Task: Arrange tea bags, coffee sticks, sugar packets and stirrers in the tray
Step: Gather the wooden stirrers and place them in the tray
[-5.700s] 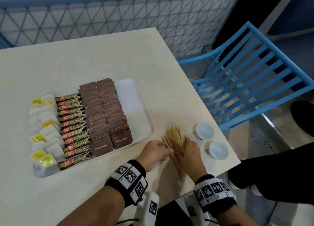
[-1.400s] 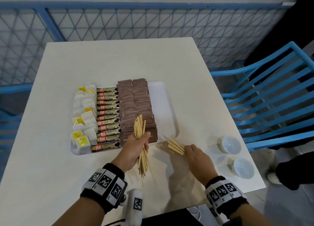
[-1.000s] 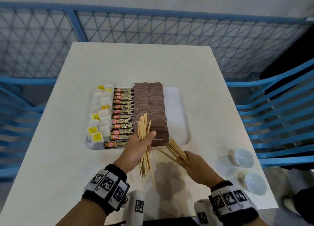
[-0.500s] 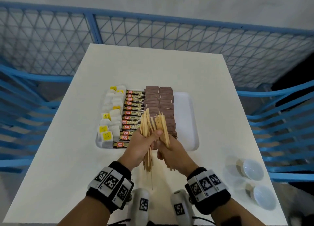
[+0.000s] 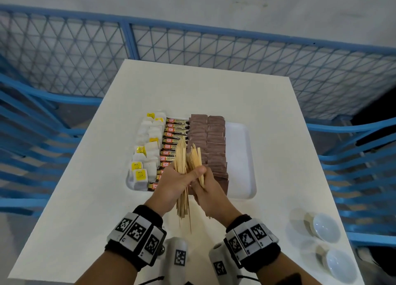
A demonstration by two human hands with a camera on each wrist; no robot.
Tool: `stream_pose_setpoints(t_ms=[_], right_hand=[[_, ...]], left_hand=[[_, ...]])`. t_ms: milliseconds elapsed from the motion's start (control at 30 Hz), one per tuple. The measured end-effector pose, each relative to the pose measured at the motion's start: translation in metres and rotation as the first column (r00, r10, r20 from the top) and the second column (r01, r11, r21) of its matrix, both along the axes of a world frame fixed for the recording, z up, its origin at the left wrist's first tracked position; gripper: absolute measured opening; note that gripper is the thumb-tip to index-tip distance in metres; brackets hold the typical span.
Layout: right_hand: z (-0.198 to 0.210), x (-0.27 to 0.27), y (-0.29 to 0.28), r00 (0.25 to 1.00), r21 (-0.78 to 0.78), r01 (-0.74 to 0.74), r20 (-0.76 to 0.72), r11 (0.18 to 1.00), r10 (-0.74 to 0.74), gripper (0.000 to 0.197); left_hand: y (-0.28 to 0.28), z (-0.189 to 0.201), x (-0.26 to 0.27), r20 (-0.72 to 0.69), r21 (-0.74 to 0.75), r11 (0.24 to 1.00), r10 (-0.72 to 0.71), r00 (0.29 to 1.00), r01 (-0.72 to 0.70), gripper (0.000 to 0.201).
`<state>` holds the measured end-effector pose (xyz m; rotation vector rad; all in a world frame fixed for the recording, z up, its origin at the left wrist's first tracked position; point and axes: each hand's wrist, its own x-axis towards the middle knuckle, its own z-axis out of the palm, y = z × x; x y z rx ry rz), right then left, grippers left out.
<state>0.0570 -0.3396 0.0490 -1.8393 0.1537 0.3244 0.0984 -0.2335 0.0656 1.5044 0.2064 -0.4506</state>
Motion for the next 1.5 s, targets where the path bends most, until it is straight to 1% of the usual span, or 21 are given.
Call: stream_pose_setpoints(t_ms=[67, 167, 267, 333, 367, 433, 500, 600, 667, 733, 800, 867, 900, 967, 1033, 1133, 1233, 1333, 1433, 1500], right_hand=[[0.0, 0.001, -0.001, 1.0, 0.016, 0.0, 0.013, 1.0, 0.0, 0.025], [-0.001, 0.002, -0.004, 1.0, 0.047, -0.001, 0.024, 0.999, 0.0, 0.024], [-0.002, 0.003, -0.007, 0.999, 0.058, -0.014, 0.036, 0.998, 0.011, 0.028], [-0.003, 0.003, -0.008, 0.998, 0.064, -0.024, 0.06, 0.998, 0.021, 0.043], [-0.003, 0.002, -0.007, 0.995, 0.054, -0.034, 0.092, 0.998, 0.029, 0.055], [-0.003, 0.0, -0.006, 0.988, 0.041, -0.038, 0.148, 0.998, 0.031, 0.085], [-0.002, 0.001, -0.006, 0.986, 0.064, -0.041, 0.161, 0.997, 0.03, 0.105], [-0.003, 0.003, -0.007, 0.985, 0.078, -0.08, 0.159, 0.994, 0.066, 0.113], [-0.007, 0.004, -0.006, 0.987, 0.075, -0.105, 0.13, 0.992, 0.095, 0.117], [-0.011, 0.004, -0.006, 0.988, 0.076, -0.119, 0.109, 0.99, 0.11, 0.111], [-0.009, 0.001, -0.004, 0.993, 0.11, -0.097, 0.075, 0.989, 0.09, 0.094], [-0.004, 0.0, -0.004, 0.999, 0.205, -0.032, 0.001, 0.978, 0.033, 0.075], [-0.003, 0.001, -0.004, 0.999, 0.256, 0.006, -0.032, 0.967, 0.002, 0.071], [-0.003, 0.003, -0.005, 0.993, 0.317, 0.071, -0.108, 0.946, -0.039, 0.072], [-0.004, 0.005, -0.004, 0.967, 0.321, 0.144, -0.247, 0.936, -0.064, 0.07], [-0.009, 0.006, -0.005, 0.897, 0.351, 0.181, -0.442, 0.919, -0.007, 0.067], [-0.011, 0.01, -0.003, 0.835, 0.469, 0.257, -0.548, 0.845, 0.05, 0.071], [-0.008, 0.016, -0.001, 0.81, 0.544, 0.364, -0.586, 0.756, 0.031, 0.063], [-0.005, 0.018, 0.002, 0.81, 0.597, 0.393, -0.585, 0.699, 0.044, 0.053], [-0.003, 0.019, 0.004, 0.814, 0.625, 0.418, -0.58, 0.66, 0.033, 0.047]], left_hand=[[0.002, 0.002, 0.003, -0.023, 0.001, 0.999, -0.034, 0.999, 0.034, 0.015], [0.003, 0.004, 0.005, -0.041, 0.02, 0.997, -0.07, 0.997, 0.07, 0.017], [0.003, 0.01, 0.007, -0.084, -0.042, 0.996, -0.087, 0.993, 0.083, 0.02], [0.002, 0.012, 0.008, -0.132, -0.114, 0.991, -0.082, 0.988, 0.067, 0.021], [0.002, 0.013, 0.009, -0.137, -0.124, 0.991, -0.076, 0.988, 0.059, 0.02], [0.001, 0.015, 0.01, -0.115, -0.088, 0.994, -0.072, 0.991, 0.062, 0.016], [0.001, 0.015, 0.009, -0.095, -0.055, 0.996, -0.076, 0.993, 0.071, 0.014], [0.0, 0.015, 0.006, -0.076, -0.032, 0.997, -0.077, 0.994, 0.075, 0.015], [-0.001, 0.012, 0.004, -0.066, -0.02, 0.999, -0.038, 0.997, 0.037, 0.016], [-0.003, 0.011, 0.003, -0.05, -0.015, 1.0, 0.022, 0.999, -0.023, 0.012], [-0.005, 0.01, 0.002, -0.05, -0.001, 0.998, 0.065, 0.997, -0.065, 0.012], [-0.006, 0.01, 0.001, -0.029, 0.051, 0.993, 0.107, 0.994, -0.106, 0.009], [-0.007, 0.011, 0.001, -0.002, 0.069, 0.989, 0.13, 0.992, -0.129, 0.007], [-0.007, 0.015, 0.001, 0.049, 0.066, 0.98, 0.182, 0.982, -0.185, 0.007], [-0.006, 0.018, 0.003, 0.081, 0.055, 0.969, 0.236, 0.968, -0.241, 0.007], [-0.005, 0.024, 0.006, 0.12, 0.036, 0.958, 0.278, 0.953, -0.284, 0.007], [-0.007, 0.028, 0.004, 0.156, 0.014, 0.955, 0.29, 0.944, -0.296, 0.005], [-0.009, 0.03, 0.002, 0.18, 0.009, 0.947, 0.315, 0.932, -0.321, 0.008], [-0.013, 0.03, 0.001, 0.221, 0.042, 0.955, 0.279, 0.934, -0.295, 0.008], [-0.015, 0.029, 0.0, 0.248, 0.053, 0.958, 0.26, 0.933, -0.282, 0.012]])
